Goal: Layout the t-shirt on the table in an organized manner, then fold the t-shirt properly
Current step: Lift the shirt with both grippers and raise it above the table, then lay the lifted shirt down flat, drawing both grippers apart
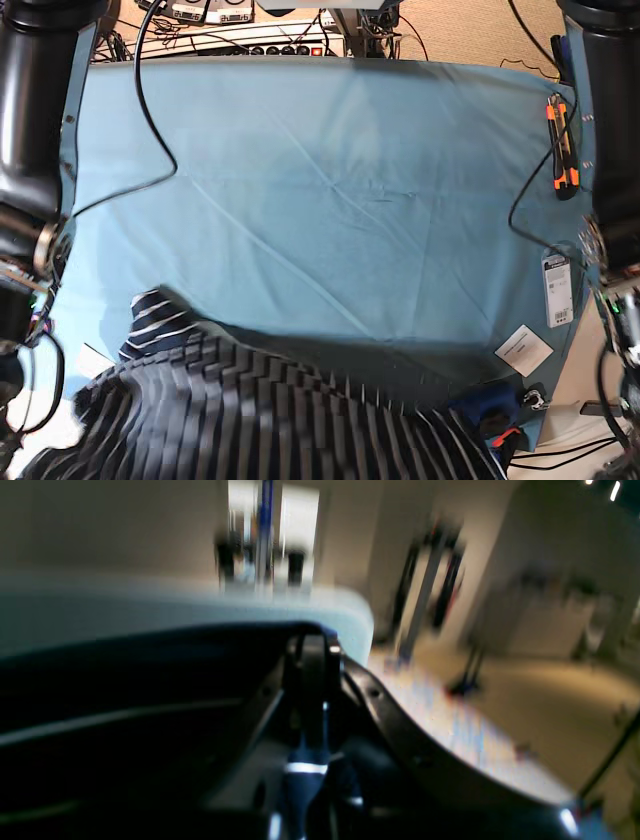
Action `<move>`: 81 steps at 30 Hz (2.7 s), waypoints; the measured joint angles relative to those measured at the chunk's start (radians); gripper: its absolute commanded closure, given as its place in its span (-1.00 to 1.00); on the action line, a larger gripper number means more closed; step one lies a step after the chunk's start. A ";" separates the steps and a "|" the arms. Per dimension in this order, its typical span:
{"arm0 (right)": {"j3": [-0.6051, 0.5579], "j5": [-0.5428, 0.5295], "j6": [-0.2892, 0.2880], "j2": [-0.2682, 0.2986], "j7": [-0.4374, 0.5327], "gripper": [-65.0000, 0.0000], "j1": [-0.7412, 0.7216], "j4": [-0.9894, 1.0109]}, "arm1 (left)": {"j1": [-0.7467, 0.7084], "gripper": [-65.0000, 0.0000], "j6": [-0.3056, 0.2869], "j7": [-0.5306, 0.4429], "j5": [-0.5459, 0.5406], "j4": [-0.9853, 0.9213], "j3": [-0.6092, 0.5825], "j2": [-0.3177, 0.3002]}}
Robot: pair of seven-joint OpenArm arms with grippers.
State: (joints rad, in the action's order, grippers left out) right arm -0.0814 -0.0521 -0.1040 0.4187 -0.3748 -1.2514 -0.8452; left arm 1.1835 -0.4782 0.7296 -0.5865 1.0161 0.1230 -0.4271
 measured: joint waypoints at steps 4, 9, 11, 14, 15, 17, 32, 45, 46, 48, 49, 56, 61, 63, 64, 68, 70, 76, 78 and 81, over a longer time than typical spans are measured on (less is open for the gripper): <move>0.000 -0.004 -0.003 -0.002 -0.026 1.00 -0.002 0.002 | 0.064 1.00 -0.001 0.107 -0.064 0.000 -0.001 -0.009; 0.000 -0.004 -0.002 0.002 -0.033 1.00 -0.011 -0.003 | 0.084 1.00 -0.002 0.217 -0.118 0.002 0.002 -0.022; 0.000 -0.004 -0.002 0.002 -0.039 1.00 -0.009 -0.003 | 0.076 1.00 -0.002 0.221 -0.117 0.002 0.001 -0.019; 0.000 -0.004 -0.001 0.002 -0.040 1.00 -0.009 -0.003 | 0.077 1.00 0.000 0.244 -0.142 0.001 0.001 -0.023; 0.000 -0.004 -0.001 0.002 -0.047 1.00 -0.010 -0.003 | 0.079 1.00 0.002 0.275 -0.170 0.001 0.001 -0.027; 0.000 -0.005 -0.001 0.003 -0.110 1.00 -0.010 -0.005 | 0.080 1.00 0.003 0.377 -0.238 0.001 0.001 -0.039; 0.000 -0.365 -0.148 0.114 -0.828 1.00 -0.015 -0.435 | 0.004 1.00 -0.032 0.622 -0.595 0.008 0.001 -0.251; 0.259 -0.562 -0.248 0.121 -0.933 1.00 0.460 -0.595 | -0.501 1.00 -0.097 0.671 -0.833 0.006 0.000 -0.329; 0.288 -0.583 -0.260 0.124 -0.936 1.00 0.510 -0.616 | -0.529 1.00 -0.097 0.670 -0.837 0.006 0.001 -0.327; 0.333 -0.613 -0.282 0.124 -0.958 1.00 0.612 -0.670 | -0.588 1.00 -0.099 0.674 -0.836 0.008 0.002 -0.323; 0.349 -0.625 -0.288 0.124 -0.959 1.00 0.666 -0.699 | -0.616 1.00 -0.099 0.678 -0.834 0.008 0.001 -0.321; 0.380 -0.660 -0.317 0.118 -0.961 1.00 1.036 -0.923 | -0.822 1.00 -0.099 0.674 -0.822 0.069 0.002 -0.320; 0.385 -0.663 -0.320 0.085 -0.955 1.00 1.244 -1.069 | -0.979 1.00 -0.099 0.673 -0.793 0.165 0.016 -0.266; 0.388 -0.666 -0.328 0.075 -0.952 1.00 1.321 -1.113 | -1.046 1.00 -0.099 0.673 -0.785 0.211 0.061 -0.233; 0.388 -0.663 -0.328 0.072 -0.955 1.00 1.357 -1.126 | -1.081 1.00 -0.100 0.673 -0.787 0.237 0.093 -0.215; 0.389 -0.661 -0.327 0.057 -0.955 1.00 1.472 -1.146 | -1.210 1.00 -0.107 0.674 -0.785 0.345 0.264 -0.156; 0.389 -0.657 -0.327 0.054 -0.956 1.00 1.509 -1.147 | -1.263 1.00 -0.107 0.669 -0.787 0.386 0.346 -0.145; 0.535 -0.675 -0.324 0.049 -0.957 1.00 1.531 -1.147 | -1.355 1.00 -0.107 0.674 -0.787 0.428 0.476 -0.156; 0.634 -0.729 -0.325 0.049 -0.959 1.00 1.533 -1.147 | -1.371 1.00 -0.107 0.673 -0.789 0.430 0.501 -0.169; 0.758 -0.816 -0.345 0.050 -0.974 1.00 1.575 -1.152 | -1.395 1.00 -0.107 0.670 -0.814 0.431 0.505 -0.177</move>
State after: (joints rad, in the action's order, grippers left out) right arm 0.6765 -0.8677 -0.4488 0.4690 -1.3483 0.3241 -1.9972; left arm -0.2115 -0.5854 1.3998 -1.4010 1.4471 0.6285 -0.6044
